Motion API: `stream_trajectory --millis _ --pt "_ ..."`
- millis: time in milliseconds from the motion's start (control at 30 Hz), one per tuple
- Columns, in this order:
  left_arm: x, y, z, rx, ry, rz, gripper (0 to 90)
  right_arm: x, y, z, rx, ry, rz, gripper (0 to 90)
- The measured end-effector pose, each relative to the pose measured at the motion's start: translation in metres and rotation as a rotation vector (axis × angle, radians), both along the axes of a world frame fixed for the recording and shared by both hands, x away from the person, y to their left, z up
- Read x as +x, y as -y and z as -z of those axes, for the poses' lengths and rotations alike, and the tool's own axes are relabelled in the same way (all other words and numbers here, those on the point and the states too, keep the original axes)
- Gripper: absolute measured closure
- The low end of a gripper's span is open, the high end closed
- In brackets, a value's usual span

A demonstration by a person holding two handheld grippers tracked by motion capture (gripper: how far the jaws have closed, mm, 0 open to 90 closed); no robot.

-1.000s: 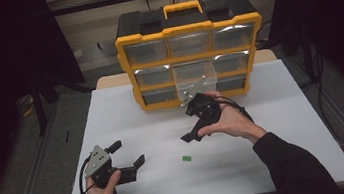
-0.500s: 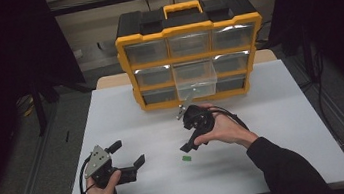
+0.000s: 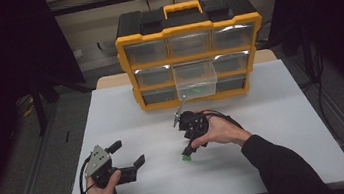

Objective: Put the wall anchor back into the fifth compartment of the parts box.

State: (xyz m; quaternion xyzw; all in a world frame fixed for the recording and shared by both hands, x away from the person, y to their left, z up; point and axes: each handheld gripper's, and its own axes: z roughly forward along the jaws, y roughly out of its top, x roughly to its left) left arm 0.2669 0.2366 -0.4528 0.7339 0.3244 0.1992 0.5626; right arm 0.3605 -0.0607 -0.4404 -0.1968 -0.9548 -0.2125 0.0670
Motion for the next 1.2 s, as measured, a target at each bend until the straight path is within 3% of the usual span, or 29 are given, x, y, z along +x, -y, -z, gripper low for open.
stream_trajectory --millis 167,233,300,400,667,833,867,933,1000,1033,1200 --pt "0.0 0.0 0.0 0.005 -0.001 -0.004 2.8 0.003 -0.002 0.002 -0.026 -0.022 -0.009 35.0" --pt "0.001 -0.001 0.0 0.002 0.0 0.01 2.8 0.004 -0.003 0.004 -0.02 -0.011 -0.049 38.3" --pt "0.0 0.0 0.0 0.005 0.0 0.001 2.8 0.001 -0.006 0.004 -0.044 -0.037 -0.043 41.0" --pt "0.0 0.0 0.0 0.0 0.0 0.001 2.7 0.001 -0.01 0.007 -0.038 -0.03 -0.075 46.0" --pt "0.0 0.0 0.0 0.001 0.0 0.0 2.7 -0.001 -0.015 0.01 -0.074 -0.06 -0.071 52.8" --pt "0.0 0.0 0.0 0.001 0.0 0.0 2.8 0.002 -0.015 0.009 -0.097 -0.058 -0.098 60.0" --pt "0.0 0.0 0.0 0.0 0.0 0.0 2.8 0.001 -0.017 0.01 -0.092 -0.063 -0.079 60.3" --pt "0.0 -0.002 0.0 0.019 0.003 0.01 2.8 0.001 -0.017 0.009 -0.1 -0.062 -0.097 61.4" --pt "0.0 0.0 0.0 -0.001 0.0 0.001 2.8 0.002 -0.017 0.009 -0.108 -0.055 -0.119 61.5" --pt "0.0 -0.001 0.0 0.015 0.001 0.009 2.7 0.0 -0.018 0.009 -0.105 -0.059 -0.096 61.4" --pt "0.0 -0.001 0.0 0.011 -0.001 0.006 2.8 0.0 -0.018 0.01 -0.108 -0.06 -0.105 61.2"
